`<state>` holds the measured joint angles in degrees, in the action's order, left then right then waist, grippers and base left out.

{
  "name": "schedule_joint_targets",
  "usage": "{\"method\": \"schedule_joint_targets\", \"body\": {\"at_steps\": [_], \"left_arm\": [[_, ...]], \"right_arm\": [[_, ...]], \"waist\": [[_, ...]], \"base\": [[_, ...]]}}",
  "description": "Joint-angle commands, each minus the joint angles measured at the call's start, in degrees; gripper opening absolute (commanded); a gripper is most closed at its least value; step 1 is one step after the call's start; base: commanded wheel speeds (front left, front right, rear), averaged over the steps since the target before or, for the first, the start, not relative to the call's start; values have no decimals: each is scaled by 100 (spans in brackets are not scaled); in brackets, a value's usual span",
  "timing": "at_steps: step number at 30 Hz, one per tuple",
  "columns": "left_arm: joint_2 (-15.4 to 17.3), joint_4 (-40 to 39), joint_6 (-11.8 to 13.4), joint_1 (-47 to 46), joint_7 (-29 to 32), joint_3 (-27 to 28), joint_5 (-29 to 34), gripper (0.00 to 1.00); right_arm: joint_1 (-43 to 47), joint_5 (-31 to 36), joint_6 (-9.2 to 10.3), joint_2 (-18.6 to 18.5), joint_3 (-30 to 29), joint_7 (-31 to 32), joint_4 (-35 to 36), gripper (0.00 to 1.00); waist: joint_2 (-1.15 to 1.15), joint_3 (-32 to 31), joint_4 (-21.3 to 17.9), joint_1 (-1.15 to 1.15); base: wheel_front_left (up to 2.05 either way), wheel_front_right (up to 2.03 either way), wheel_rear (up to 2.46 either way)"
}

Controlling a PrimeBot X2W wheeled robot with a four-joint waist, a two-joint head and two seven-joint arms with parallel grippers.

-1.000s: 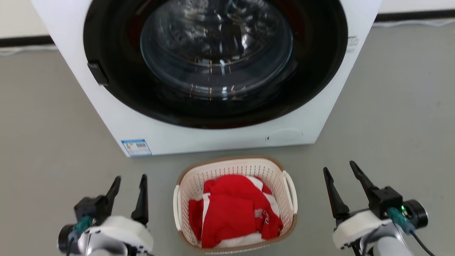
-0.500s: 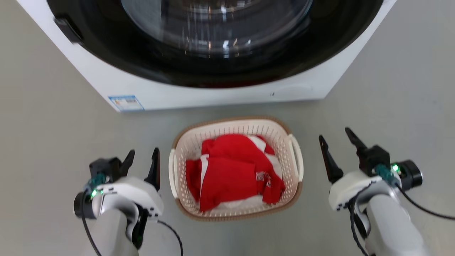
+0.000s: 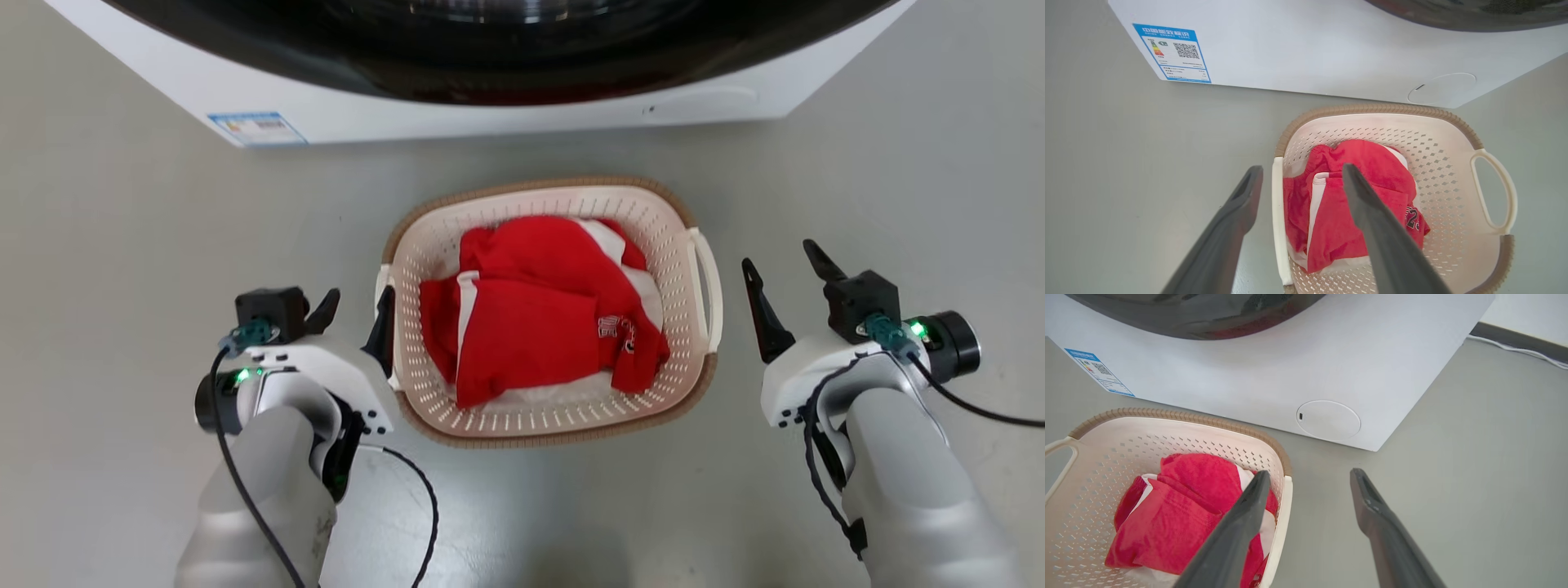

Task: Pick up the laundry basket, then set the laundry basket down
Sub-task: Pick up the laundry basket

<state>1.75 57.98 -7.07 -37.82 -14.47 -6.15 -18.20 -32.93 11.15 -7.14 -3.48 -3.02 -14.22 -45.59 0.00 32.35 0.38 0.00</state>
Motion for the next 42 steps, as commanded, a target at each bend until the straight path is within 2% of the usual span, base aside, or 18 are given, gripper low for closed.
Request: {"method": "schedule_joint_targets", "body": {"at_steps": [1, 17, 30, 42], "left_arm": [[113, 39, -9, -137, -52, 34, -72, 100], [113, 478, 22, -489, -52, -523, -348, 100], [141, 663, 208, -753, -52, -550, -241, 100], [204, 612, 229, -801, -52, -433, -177, 100]], "right_arm": [[-78, 58, -35, 56, 101, -78, -93, 100], [-605, -269, -35, 59, 379, -78, -1046, 100], [-834, -339, -35, 60, 497, -78, -1122, 100], [-903, -410, -35, 60, 528, -78, -1126, 100]], "waist": [[0, 213, 2, 0], [0, 709, -41, 0], [0, 1063, -62, 0], [0, 1291, -56, 0]], "base": [[0, 0, 0], [0, 0, 0], [0, 0, 0], [0, 0, 0]]}}
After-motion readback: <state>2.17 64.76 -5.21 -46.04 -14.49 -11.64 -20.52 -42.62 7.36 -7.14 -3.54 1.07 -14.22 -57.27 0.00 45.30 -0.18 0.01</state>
